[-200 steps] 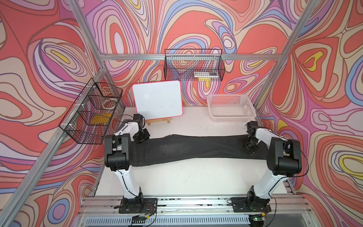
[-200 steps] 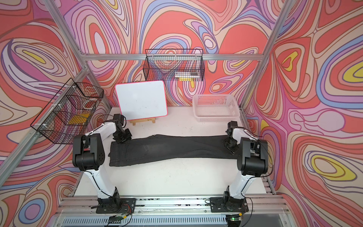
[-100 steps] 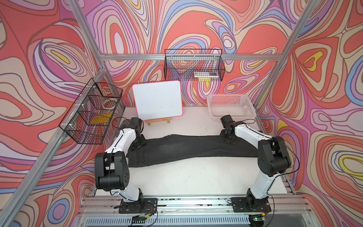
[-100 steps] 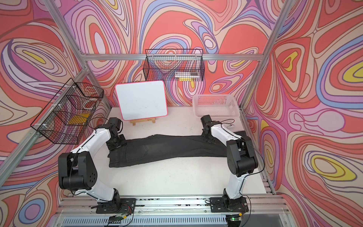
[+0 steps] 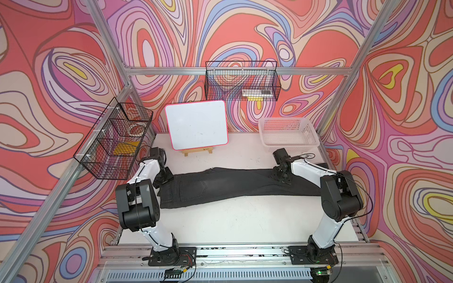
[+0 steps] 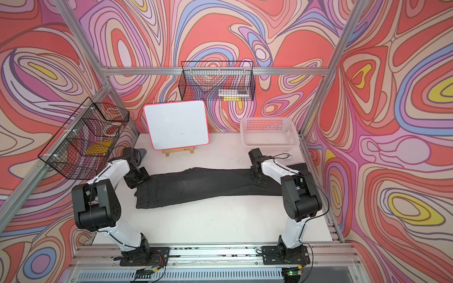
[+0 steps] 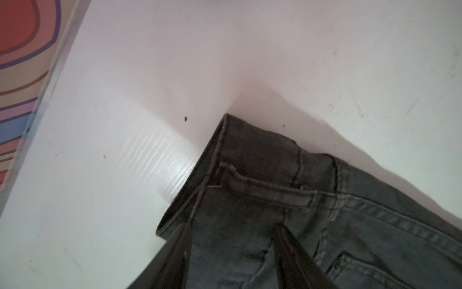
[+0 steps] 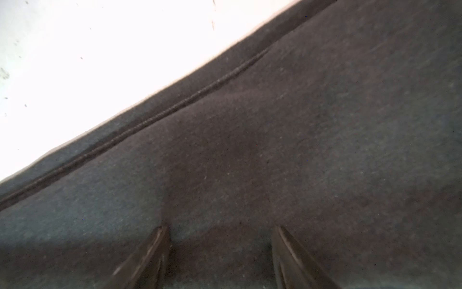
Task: Roll up the long pants
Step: Fold the long pant at the center of the board.
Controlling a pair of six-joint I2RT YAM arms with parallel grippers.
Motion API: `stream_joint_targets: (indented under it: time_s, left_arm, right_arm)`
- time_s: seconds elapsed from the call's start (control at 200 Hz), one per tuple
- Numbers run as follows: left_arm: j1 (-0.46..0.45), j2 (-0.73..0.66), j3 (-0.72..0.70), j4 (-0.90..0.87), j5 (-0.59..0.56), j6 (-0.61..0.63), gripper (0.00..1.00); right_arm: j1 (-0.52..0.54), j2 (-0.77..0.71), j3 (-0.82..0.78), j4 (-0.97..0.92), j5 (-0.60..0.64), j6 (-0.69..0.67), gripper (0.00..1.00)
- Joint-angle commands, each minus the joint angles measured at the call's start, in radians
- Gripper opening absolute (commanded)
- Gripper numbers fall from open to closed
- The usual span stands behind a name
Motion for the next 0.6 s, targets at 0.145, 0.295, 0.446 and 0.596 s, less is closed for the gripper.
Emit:
stream_joint_targets:
  time_s: [0.145,0.295,0.446,0.596]
  left_arm:
    - [0.013,0.05,-0.001,0.081,0.023,0.009,0.36]
    - [0.014,0.067,0.002,0.092,0.034,0.01,0.08]
    - [0.013,0.034,0.048,0.046,0.06,-0.01,0.0]
    - [0.009,-0.039,0.128,-0.063,0.053,-0.032,0.0]
  right_arm:
    - [0.006,-0.017,0.003,0.0,-0.012,0.008,0.67]
    - [0.005,0.0,0.013,-0.01,-0.013,0.0,0.67]
    - [0.005,0.008,0.023,-0.02,-0.006,-0.009,0.67]
    - [0.005,0.012,0.03,-0.025,-0.001,-0.02,0.67]
